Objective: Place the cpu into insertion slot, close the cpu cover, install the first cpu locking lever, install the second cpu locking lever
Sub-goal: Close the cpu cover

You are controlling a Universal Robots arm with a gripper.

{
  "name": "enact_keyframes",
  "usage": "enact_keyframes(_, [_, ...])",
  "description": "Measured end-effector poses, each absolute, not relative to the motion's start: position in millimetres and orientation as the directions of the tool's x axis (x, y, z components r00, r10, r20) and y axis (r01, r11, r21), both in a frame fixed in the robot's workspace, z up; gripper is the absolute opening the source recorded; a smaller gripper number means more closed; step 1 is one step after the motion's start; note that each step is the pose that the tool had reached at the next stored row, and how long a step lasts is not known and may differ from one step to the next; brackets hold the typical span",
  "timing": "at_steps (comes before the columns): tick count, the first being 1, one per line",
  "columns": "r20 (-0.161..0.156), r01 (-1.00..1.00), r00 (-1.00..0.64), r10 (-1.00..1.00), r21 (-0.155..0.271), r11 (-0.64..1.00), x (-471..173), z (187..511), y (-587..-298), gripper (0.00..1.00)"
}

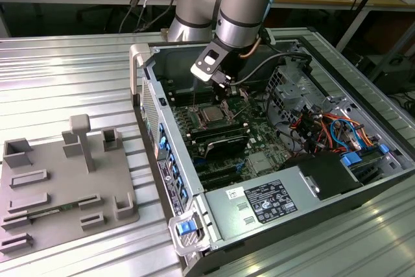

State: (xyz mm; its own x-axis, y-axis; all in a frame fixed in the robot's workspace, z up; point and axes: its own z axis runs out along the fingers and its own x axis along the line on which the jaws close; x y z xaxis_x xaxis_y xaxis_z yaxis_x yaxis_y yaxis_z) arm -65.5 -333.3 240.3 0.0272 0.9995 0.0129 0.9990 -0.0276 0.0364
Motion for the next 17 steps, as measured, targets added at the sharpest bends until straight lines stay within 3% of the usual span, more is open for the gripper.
enact_keyframes(17, [0.013, 0.999, 0.027, 1.000, 0.036, -0.028, -57.8, 248.0, -333.3, 0.11])
